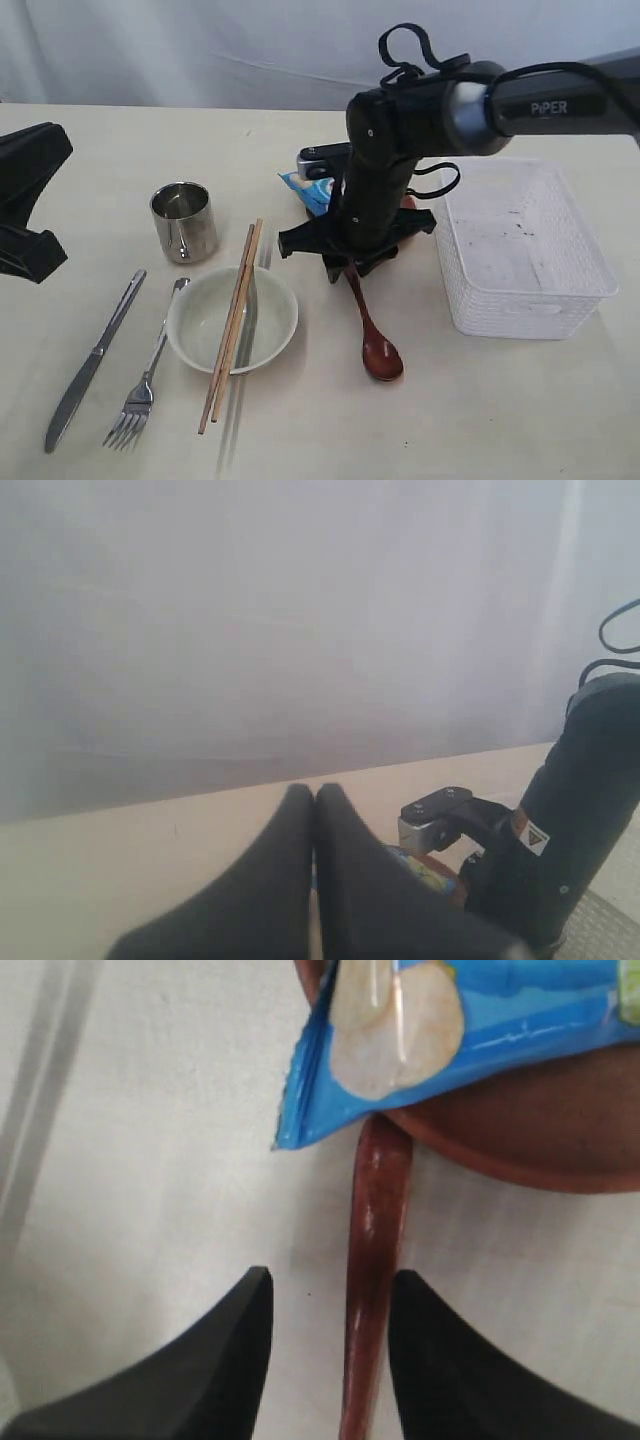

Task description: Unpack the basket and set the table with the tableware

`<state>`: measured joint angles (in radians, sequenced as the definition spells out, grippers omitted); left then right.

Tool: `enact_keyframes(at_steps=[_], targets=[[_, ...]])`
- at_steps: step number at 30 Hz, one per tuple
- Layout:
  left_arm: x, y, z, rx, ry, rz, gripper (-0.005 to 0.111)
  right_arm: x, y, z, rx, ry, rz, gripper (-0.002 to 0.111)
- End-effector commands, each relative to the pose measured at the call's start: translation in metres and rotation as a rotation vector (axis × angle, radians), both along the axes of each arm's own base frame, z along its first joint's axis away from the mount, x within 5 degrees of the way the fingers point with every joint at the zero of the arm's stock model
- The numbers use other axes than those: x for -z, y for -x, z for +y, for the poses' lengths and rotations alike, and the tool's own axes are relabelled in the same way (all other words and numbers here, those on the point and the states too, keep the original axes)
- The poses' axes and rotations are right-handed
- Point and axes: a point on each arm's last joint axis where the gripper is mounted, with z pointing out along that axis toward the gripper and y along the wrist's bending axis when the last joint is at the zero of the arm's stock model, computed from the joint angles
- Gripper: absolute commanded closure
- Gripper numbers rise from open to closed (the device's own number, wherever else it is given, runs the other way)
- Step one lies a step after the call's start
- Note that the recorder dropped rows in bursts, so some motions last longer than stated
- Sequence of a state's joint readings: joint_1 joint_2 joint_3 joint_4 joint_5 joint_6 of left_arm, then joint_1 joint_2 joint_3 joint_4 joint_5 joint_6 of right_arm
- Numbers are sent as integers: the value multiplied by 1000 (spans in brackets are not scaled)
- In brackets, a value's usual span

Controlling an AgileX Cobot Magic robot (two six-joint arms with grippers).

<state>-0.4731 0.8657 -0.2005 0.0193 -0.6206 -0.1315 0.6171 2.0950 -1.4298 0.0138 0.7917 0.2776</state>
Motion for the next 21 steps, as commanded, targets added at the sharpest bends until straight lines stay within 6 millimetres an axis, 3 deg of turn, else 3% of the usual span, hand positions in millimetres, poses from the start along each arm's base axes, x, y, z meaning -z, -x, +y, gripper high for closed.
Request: enact_keyframes(at_steps=[1, 9, 11, 16, 21], targets=[[1, 1, 0, 4, -6, -4, 107, 6, -1, 1, -4, 19, -4, 71], [1, 1, 0, 4, -6, -4, 107, 20, 0, 0, 0, 41, 29, 72], [1, 1, 0, 4, -6, -4, 107, 22, 0, 0, 13, 42, 34, 77], [1, 1, 0, 4, -6, -4, 107, 21, 1, 0, 69, 38, 49, 106], [1, 1, 0, 4, -6, -4, 107, 20, 4, -2, 104, 58, 84, 109]])
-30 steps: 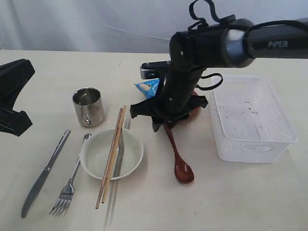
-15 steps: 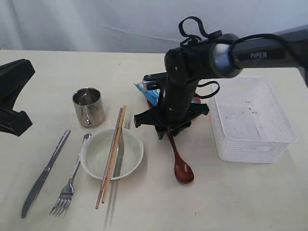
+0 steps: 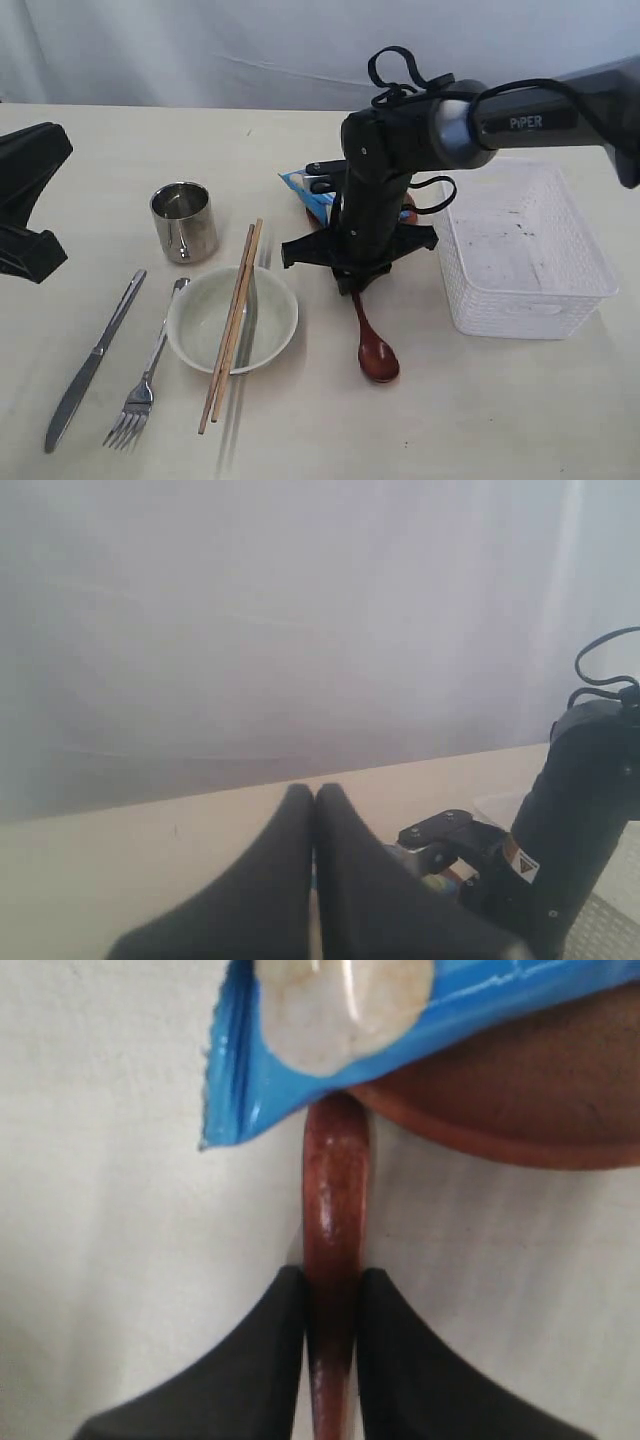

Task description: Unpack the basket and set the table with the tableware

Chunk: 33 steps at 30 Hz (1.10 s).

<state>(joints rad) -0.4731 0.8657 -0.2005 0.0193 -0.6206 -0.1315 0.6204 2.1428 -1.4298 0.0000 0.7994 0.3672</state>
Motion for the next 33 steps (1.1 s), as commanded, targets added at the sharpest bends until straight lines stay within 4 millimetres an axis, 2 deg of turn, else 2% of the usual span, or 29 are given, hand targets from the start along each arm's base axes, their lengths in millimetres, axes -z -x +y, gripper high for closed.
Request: enact_keyframes(at_steps=[1, 7, 14, 21, 33], targets=[[1, 1, 0, 4, -6, -4, 107, -1, 4, -3, 41, 31, 44, 109], [1, 1, 0, 4, -6, -4, 107, -15, 10, 1, 110, 11, 42, 109], [1, 1, 0, 4, -6, -4, 107, -15, 27, 22, 153, 2, 50, 109], [1, 1, 0, 4, -6, -4, 107, -14, 36, 30, 173, 15, 59, 109], [1, 1, 0, 4, -6, -4, 107, -13, 33, 31, 260, 12, 25, 109]])
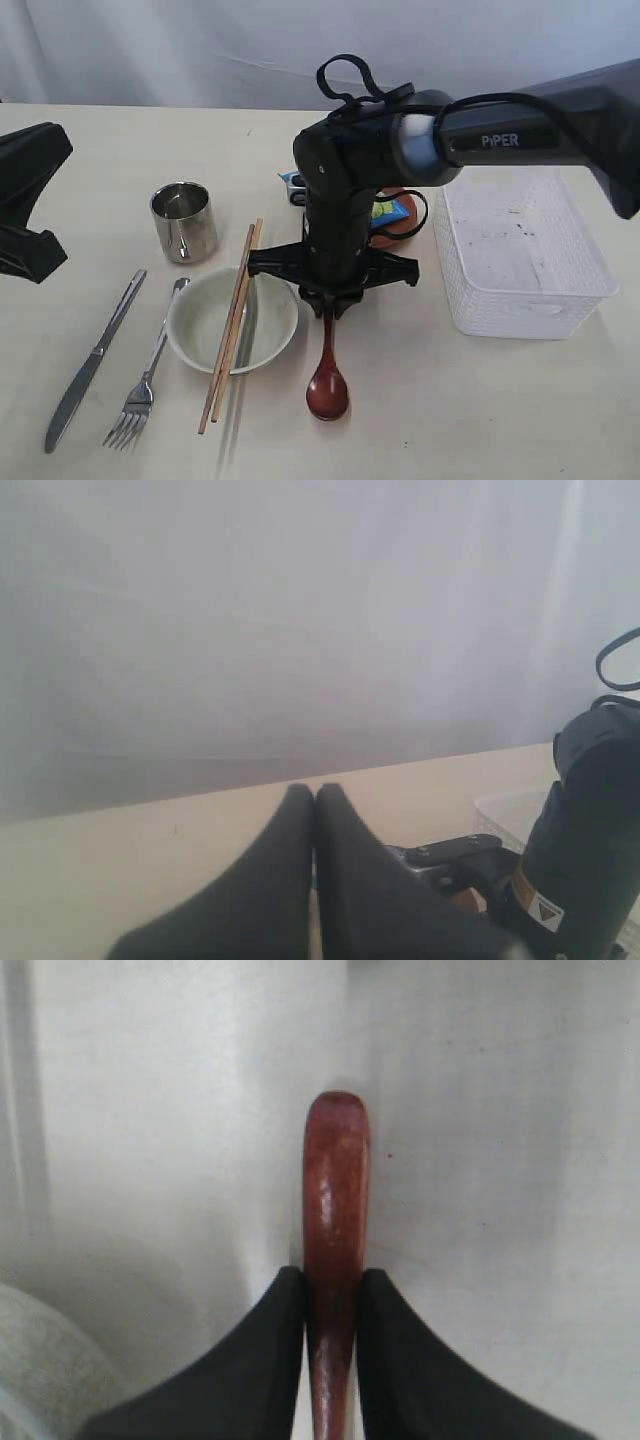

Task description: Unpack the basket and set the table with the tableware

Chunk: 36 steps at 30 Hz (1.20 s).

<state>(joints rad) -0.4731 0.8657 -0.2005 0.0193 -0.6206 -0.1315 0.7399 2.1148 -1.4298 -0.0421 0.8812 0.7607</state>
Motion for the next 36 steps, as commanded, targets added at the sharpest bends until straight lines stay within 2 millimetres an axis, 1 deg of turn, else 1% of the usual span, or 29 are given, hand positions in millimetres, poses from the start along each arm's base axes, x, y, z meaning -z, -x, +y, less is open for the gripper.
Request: enact_keyframes(at_steps=[1, 20, 21, 22, 26, 27, 28, 32, 34, 36], targets=[[1, 1, 0, 4, -6, -4, 107, -2, -2, 0, 10, -4, -21, 109], [1, 1, 0, 4, -6, -4, 107, -2, -3, -2, 0, 17, -40, 108], [1, 1, 0, 4, -6, -4, 107, -2, -3, -2, 0, 17, -40, 105], [1, 1, 0, 4, -6, -4, 107, -2, -3, -2, 0, 17, -40, 100], [1, 1, 0, 4, -6, -4, 107, -2, -3, -2, 21, 16, -38, 70], [1, 1, 0, 4, -6, -4, 107, -2, -3, -2, 28, 16, -41, 66], [1, 1, 0, 4, -6, -4, 107, -2, -4, -3, 32, 18, -44, 64], [1, 1, 0, 4, -6, -4, 107, -3, -4, -3, 25, 25, -54, 67], [1, 1, 0, 4, -6, -4, 107, -8, -5, -4, 13, 25, -70, 68], [1, 1, 0, 4, -6, -4, 107, -22, -7, -4, -31, 24, -111, 68]])
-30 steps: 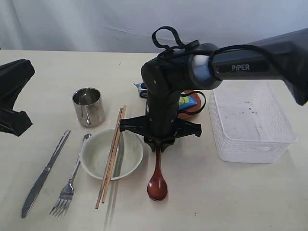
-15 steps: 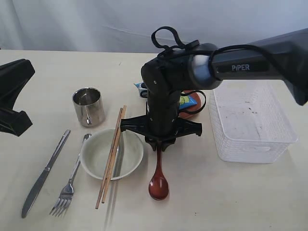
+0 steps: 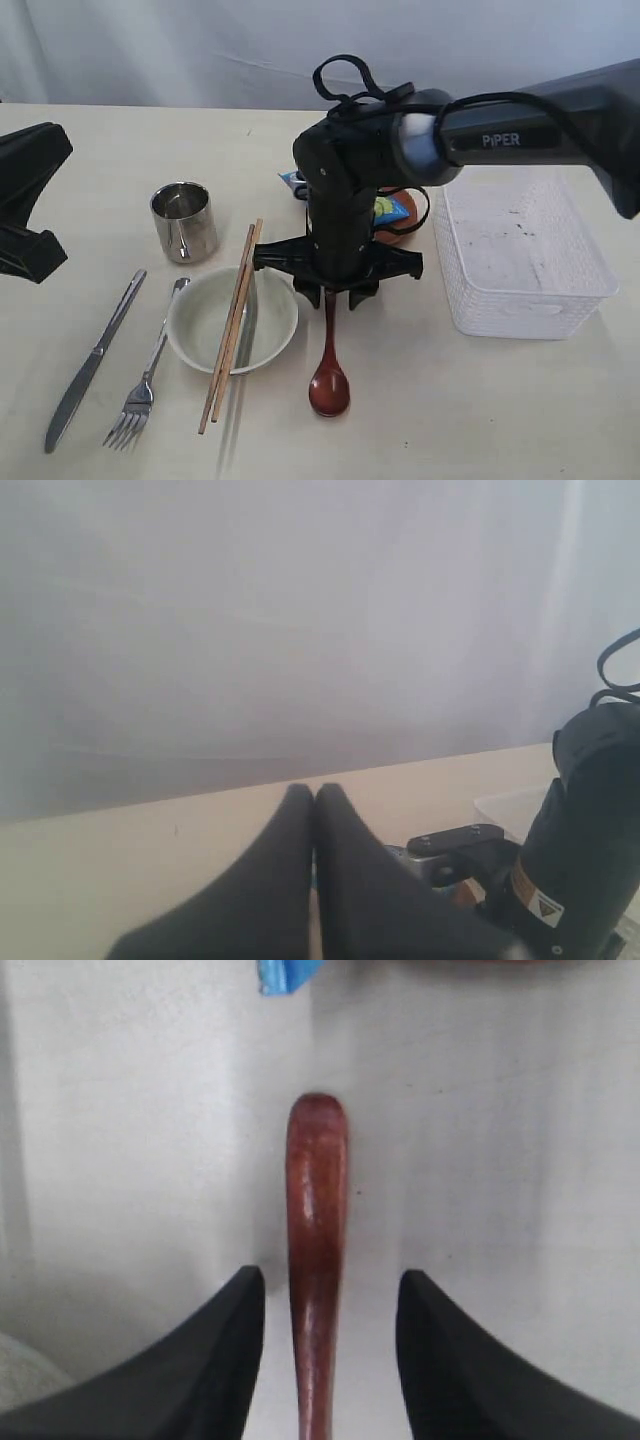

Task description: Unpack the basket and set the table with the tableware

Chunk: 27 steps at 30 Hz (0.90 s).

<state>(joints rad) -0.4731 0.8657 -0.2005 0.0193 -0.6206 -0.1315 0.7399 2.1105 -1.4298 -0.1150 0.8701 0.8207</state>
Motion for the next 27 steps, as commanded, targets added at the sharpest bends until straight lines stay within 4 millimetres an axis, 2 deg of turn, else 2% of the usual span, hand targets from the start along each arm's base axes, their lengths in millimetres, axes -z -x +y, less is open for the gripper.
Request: enact_keyframes(at_steps=[1, 6, 8, 10, 11, 12, 13, 14, 16, 19, 25, 27], targets=[[1, 1, 0, 4, -6, -4, 107, -32, -3, -2, -97, -13, -86, 68], [1, 1, 0, 4, -6, -4, 107, -76, -1, -11, -223, -20, -200, 68], [1, 1, 0, 4, -6, -4, 107, -107, -5, -27, -242, 47, -323, 68], [1, 1, 0, 4, -6, -4, 107, -125, -19, -50, -175, 37, -406, 68], [1, 1, 0, 4, -6, -4, 107, -127, -29, -60, -145, 26, -428, 70], [1, 1, 0, 4, -6, -4, 107, -126, -43, -76, -110, 16, -455, 79], [1, 1, 0, 4, -6, -4, 107, -122, -53, -87, -94, 9, -468, 91], [1, 1, 0, 4, -6, -4, 107, -116, -67, -99, -102, 6, -482, 108], [1, 1, 0, 4, -6, -4, 107, -107, -84, -110, -124, 12, -480, 108], [1, 1, 0, 4, -6, -4, 107, -100, -108, -112, -244, 67, -468, 109], [1, 1, 0, 4, -6, -4, 107, -87, -156, -95, -446, 178, -435, 109], [1, 1, 0, 4, -6, -4, 107, -70, -175, -87, -477, 194, -380, 109]])
